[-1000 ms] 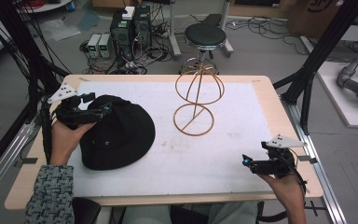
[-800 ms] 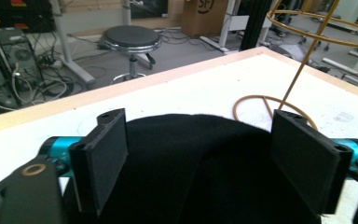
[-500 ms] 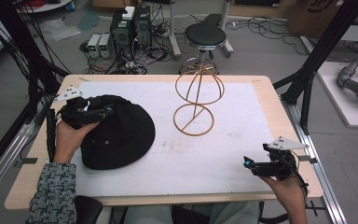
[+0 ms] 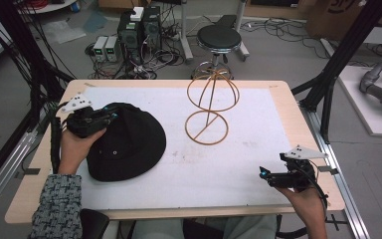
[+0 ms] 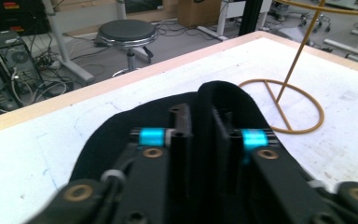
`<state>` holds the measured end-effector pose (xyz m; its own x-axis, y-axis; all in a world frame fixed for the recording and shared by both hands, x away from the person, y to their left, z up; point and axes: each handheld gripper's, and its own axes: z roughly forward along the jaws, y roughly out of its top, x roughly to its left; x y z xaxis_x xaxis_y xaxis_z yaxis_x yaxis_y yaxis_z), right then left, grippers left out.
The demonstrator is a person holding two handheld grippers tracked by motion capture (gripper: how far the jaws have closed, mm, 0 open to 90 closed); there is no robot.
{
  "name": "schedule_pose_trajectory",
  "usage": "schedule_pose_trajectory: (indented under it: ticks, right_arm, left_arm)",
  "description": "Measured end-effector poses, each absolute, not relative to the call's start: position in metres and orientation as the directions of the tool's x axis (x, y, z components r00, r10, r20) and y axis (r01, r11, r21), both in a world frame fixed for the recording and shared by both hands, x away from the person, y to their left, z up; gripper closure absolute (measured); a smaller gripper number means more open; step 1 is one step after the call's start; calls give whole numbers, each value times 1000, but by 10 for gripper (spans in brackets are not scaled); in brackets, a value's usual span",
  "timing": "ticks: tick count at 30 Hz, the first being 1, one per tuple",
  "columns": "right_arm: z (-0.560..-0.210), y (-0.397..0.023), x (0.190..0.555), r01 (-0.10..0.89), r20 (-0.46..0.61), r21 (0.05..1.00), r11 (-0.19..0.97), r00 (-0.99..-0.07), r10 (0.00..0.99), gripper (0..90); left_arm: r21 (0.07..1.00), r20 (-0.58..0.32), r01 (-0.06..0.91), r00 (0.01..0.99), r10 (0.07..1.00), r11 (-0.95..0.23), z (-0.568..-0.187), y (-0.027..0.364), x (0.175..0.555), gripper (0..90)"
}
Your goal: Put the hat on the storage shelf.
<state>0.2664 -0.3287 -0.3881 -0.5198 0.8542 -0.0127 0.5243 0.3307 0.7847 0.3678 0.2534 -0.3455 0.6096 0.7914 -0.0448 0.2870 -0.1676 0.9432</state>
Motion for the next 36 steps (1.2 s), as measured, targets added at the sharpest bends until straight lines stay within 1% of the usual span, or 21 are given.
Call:
schedule_pose_trajectory:
  ticks: [3,10,15,24,29,36]
  right_arm:
    - [-388,-329,267,524,-7,786,327,-522,853,108]
    - [-387,-330,271,514,-5,794,324,-527,850,108]
    - [-385,-330,275,511,5,801,313,-528,849,108]
    - [-381,-330,279,503,20,811,299,-535,844,109]
    - [-380,-331,282,494,21,817,296,-539,842,108]
    - [-380,-330,284,495,23,817,297,-542,840,108]
  left_arm:
    - [944,-45,284,615,787,-168,-345,253,368,826]
    - [941,-34,282,629,777,-187,-338,255,366,835]
    - [943,7,254,632,775,-216,-313,256,367,836]
    - [954,31,207,649,760,-216,-267,260,373,837]
    - [960,35,192,643,765,-205,-245,267,375,837]
    - [967,24,182,630,776,-178,-227,275,375,837]
